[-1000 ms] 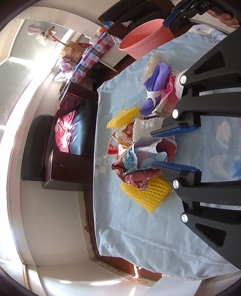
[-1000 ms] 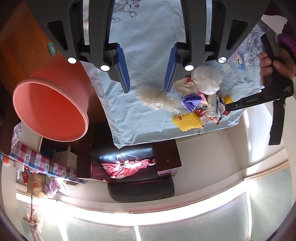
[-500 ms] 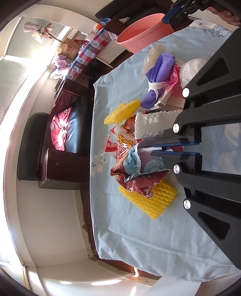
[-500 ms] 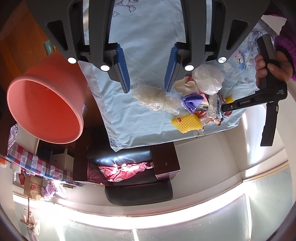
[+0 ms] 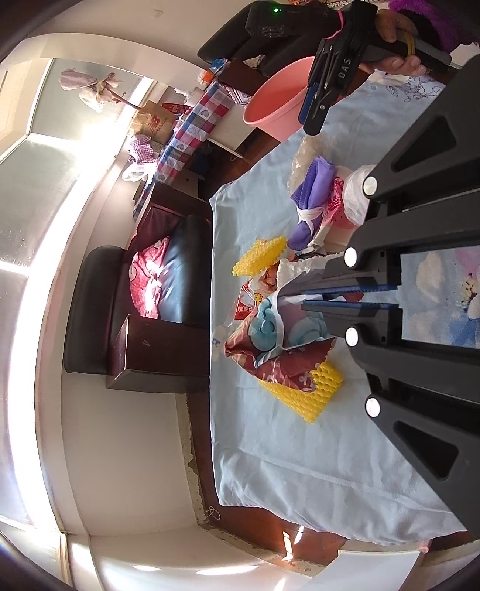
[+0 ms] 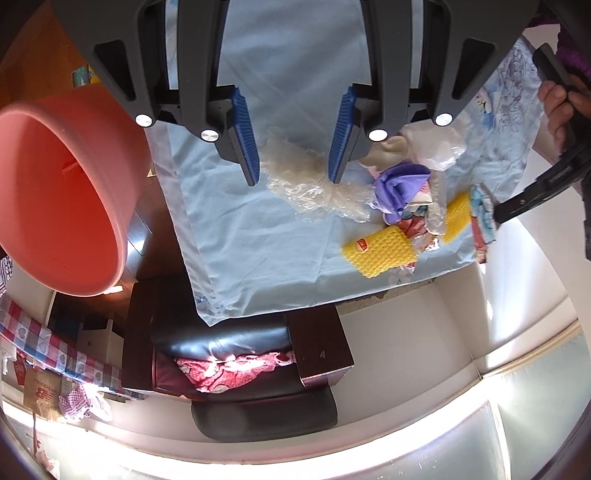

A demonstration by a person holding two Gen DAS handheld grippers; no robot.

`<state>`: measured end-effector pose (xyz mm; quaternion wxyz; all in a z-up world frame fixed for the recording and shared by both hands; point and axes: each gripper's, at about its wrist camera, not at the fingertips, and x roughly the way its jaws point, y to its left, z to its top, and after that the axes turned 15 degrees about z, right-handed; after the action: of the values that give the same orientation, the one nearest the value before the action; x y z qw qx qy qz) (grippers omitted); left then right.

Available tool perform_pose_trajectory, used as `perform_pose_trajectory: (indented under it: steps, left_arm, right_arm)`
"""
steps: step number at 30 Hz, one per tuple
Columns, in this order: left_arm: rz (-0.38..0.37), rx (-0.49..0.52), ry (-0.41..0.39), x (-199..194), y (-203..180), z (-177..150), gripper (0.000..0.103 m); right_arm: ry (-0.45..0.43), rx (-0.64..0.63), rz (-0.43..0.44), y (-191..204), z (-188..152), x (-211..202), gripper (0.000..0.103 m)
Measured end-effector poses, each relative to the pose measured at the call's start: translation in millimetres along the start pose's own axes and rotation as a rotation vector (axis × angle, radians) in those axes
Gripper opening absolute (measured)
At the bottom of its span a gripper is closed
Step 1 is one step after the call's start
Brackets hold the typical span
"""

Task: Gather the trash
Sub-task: 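Grasp the blue printed snack wrapper with the left tool while the right tool grasps the clear plastic bag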

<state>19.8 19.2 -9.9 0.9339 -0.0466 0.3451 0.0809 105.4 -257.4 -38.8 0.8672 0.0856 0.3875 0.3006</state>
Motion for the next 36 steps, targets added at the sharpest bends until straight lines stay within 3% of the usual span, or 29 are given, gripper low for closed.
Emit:
perform_pose_trajectory:
  steps: [18,20,25,29,32,36]
  left_arm:
    - [0.0,-0.028,0.016,-1,4,0,0.003]
    - [0.001,-0.025,0.012,-3,3,-1,0.003]
    - [-0.001,-0.026,0.008,-6,4,-1,0.003]
    - [-0.006,-0.024,0.005,-8,3,-1,0.003]
    - [-0.014,-0.024,-0.004,-12,3,-1,0.003]
    - [-0.023,-0.016,-0.018,-19,0,-2,0.003]
  right_arm:
    - [0.066,0.072,0.124,-18,-4,14,0.039]
    - [0.071,0.063,0.126,-15,-6,15,0.027]
    - [0.078,0.054,0.125,-10,-10,16,0.021]
    - [0.072,0.04,0.123,-4,-12,12,0.007]
    - [0.048,0.035,0.118,0,-14,6,0.001]
    - [0.007,0.042,0.123,5,-17,-8,0.001]
